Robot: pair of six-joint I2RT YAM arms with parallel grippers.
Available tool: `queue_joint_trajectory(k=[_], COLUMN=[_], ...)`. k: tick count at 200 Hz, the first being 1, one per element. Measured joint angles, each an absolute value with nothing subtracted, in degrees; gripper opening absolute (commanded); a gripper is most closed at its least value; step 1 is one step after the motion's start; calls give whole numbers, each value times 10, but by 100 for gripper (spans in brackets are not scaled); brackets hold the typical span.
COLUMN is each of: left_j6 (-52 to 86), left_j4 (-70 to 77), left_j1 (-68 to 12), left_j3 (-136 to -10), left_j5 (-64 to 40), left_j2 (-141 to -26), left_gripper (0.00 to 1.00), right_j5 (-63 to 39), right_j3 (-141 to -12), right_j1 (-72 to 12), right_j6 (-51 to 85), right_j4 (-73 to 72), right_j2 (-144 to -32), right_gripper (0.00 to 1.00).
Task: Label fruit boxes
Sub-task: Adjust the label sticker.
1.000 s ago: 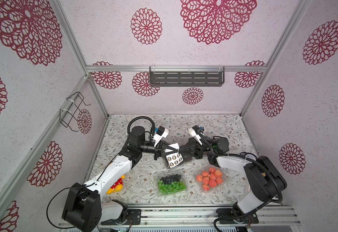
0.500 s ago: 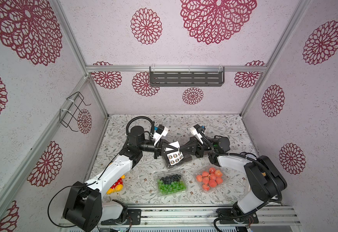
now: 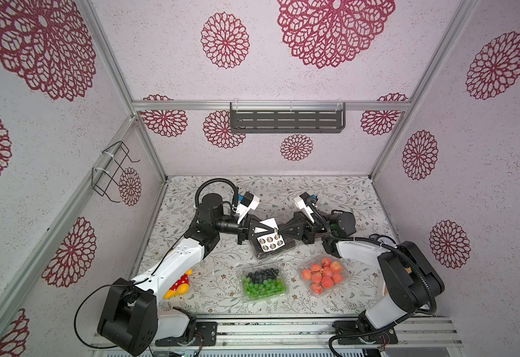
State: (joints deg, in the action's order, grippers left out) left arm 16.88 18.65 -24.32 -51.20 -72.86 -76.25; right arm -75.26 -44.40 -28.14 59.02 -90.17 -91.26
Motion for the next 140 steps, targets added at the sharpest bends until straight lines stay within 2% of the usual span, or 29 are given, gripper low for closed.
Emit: queue_joint_trajectory(k=[12, 27, 74, 106, 140], left_j6=[164, 161, 161, 161, 166], left_j4=[180, 176, 173, 173, 180], left_j1=[-243, -243, -243, -243, -243], left_j3=[-512, -512, -513, -513, -513], left_j5=[-730, -730, -730, -730, -730], left_j2=[-762, -762, -762, -762, -762], left_gripper=[0, 0, 0, 0, 0], right_j5=[-753, -753, -754, -754, -753], right_j3=[-443, -442, -436, -435, -435], right_j1=[-280, -278, -278, -279, -279], right_j6=[595, 595, 596, 597, 596], right_j4=[-901, -902, -901, -902, -902], right_j2=[-913, -912, -907, -907, -907], right_gripper=[17, 18, 12, 0, 0])
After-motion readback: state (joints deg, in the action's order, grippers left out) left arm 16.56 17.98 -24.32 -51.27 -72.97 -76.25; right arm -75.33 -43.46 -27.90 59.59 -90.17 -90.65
